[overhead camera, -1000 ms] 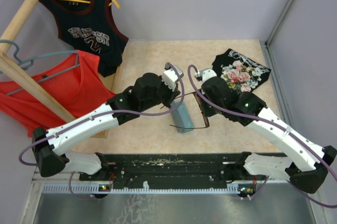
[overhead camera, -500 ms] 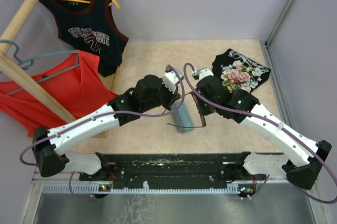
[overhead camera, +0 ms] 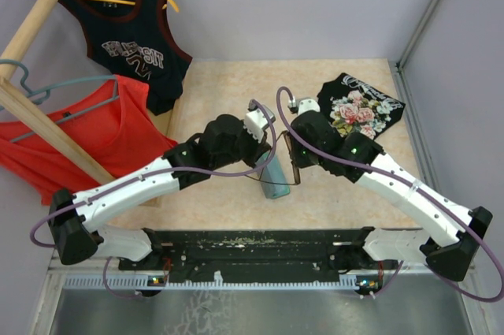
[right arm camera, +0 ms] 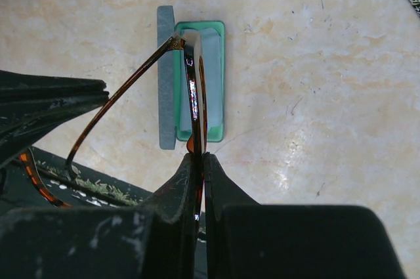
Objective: Organize the sunglasses
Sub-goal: Fold the sunglasses.
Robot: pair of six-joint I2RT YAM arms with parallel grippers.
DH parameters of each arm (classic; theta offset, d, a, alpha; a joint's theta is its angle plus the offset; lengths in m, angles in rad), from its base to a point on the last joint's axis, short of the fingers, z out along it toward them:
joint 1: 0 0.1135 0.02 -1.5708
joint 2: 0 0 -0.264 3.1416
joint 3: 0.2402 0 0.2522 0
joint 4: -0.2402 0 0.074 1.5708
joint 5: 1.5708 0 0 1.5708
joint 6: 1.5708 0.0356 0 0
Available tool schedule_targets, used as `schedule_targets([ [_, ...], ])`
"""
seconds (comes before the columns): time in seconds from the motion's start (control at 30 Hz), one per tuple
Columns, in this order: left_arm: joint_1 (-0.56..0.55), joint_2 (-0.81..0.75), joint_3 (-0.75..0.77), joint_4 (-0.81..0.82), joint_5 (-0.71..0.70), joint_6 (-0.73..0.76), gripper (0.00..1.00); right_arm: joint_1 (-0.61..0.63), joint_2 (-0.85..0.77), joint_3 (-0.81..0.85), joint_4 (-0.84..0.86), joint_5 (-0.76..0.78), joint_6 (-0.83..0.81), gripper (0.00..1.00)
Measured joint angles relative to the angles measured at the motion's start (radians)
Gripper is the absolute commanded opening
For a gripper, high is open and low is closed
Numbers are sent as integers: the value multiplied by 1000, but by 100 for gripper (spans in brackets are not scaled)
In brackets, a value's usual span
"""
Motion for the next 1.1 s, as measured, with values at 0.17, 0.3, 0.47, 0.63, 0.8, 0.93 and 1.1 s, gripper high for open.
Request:
schedule_targets([
  [0.17,0,0,-10,1,7,-7,0,0,0,0,19,-1,11,0],
  [0.3,-1,0,-10,2,12,-12,0,0,2,0,38,-2,19,0],
  [0.47,-5,3,-10,11,21,-16,0,0,4,0,65,-3,31,0],
  [0.63,-13,15,-10,14,29,-18,0,0,15,0,87,-4,38,0],
  [0.8,-18,19,-10,14,32,-18,0,0,37,1,108,-5,46,0],
  [0.93,-23,25,-6,14,36,-18,0,0,50,1,117,-7,53,0],
  [1.1,-24,38,2,14,37,-19,0,0,52,1,123,-9,57,0],
])
